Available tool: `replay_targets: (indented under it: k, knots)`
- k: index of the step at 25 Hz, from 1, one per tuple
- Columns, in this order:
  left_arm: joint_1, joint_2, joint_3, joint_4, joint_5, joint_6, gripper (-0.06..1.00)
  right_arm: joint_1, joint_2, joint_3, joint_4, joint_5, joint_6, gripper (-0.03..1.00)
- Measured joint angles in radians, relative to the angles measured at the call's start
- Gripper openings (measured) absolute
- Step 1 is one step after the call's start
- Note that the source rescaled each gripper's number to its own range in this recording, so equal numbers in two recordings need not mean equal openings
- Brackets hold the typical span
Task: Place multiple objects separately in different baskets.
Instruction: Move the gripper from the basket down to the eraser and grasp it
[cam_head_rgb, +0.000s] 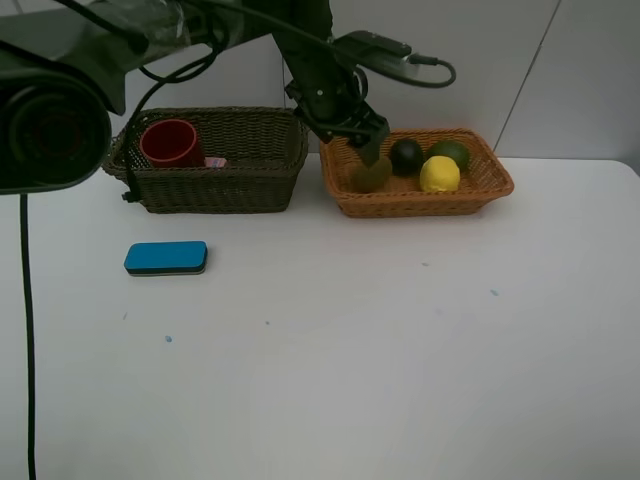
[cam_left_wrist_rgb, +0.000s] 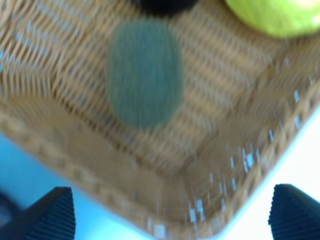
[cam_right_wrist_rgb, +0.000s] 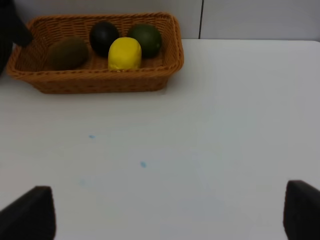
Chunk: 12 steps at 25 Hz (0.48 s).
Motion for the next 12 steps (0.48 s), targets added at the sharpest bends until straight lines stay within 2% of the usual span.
replay_targets:
  k: [2,4,12]
  knots:
    - [0.0,-0.033,-0.001,0.027,0.079,0.017,1.0,0.0,0.0,0.0,0.0,0.0,0.0,1.0]
    - [0.0,-0.064,-0.001,0.039,0.111,0.042,1.0,0.0,0.0,0.0,0.0,0.0,0.0,1.0]
    - [0.0,-0.194,0.047,0.039,0.12,0.098,1.0,0.0,0.0,0.0,0.0,0.0,0.0,1.0]
